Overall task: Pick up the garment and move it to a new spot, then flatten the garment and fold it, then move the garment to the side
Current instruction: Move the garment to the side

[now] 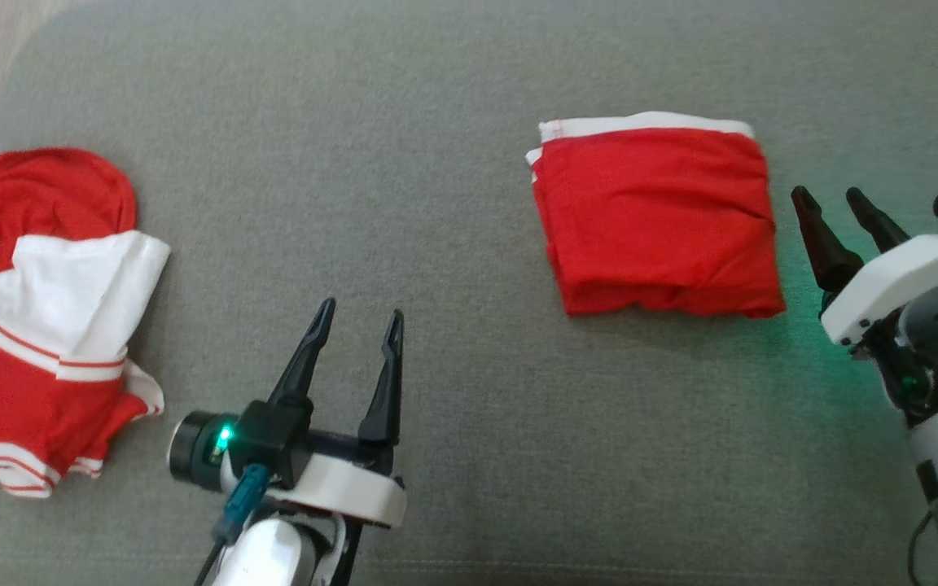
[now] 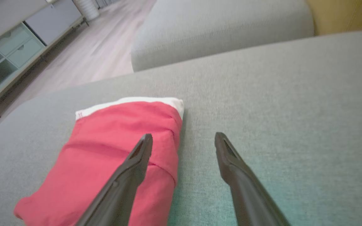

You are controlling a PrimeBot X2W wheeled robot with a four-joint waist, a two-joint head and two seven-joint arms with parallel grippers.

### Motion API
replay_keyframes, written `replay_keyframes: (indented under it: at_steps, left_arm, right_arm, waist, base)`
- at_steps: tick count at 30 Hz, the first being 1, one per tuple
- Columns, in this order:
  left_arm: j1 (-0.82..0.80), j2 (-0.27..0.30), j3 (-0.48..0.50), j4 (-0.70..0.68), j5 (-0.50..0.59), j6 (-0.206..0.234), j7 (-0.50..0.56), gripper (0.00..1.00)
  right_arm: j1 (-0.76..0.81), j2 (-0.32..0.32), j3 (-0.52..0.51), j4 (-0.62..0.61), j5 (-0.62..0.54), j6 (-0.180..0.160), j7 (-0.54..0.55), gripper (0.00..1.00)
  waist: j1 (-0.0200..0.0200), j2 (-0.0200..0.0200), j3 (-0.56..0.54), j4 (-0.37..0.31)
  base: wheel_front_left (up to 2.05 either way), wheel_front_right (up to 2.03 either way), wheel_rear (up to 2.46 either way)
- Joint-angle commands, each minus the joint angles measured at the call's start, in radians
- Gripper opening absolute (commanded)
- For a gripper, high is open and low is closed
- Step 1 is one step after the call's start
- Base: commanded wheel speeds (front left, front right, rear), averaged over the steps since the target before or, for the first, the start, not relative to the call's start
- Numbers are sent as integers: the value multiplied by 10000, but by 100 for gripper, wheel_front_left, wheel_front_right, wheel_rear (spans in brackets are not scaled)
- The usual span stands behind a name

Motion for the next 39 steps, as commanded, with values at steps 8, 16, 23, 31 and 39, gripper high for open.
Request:
replay_keyframes:
  at_steps: [8,16,23,31,39]
  left_arm:
    - [-569,-39,18,-218,-193,233,-78,100]
    - [-955,-39,585,-447,-348,633,-78,100]
    - [-1310,-39,1109,-546,-60,459,-78,100]
    - [-1715,-39,1248,-780,153,180,-78,100]
    - [-2559,-39,880,-988,344,-114,-78,100]
  right_arm:
    - [-466,-429,914,550,1362,65,1147,62]
    - [-854,-671,1279,846,2042,65,1230,0]
    - [-1188,-1651,1661,513,2005,65,551,0]
    - [-1468,-3379,1479,357,1718,65,166,0]
    - [-2041,-4663,526,724,1168,65,-26,0]
  waist:
    - [-3,0,372,264]
    - [-3,0,761,-6]
    - [-3,0,1170,-563]
    - [-3,0,1868,-1417]
    - [-3,0,2905,-1955]
  base:
    - [0,0,0]
    - [0,0,0]
    - [0,0,0]
    - [0,0,0]
    - [0,0,0]
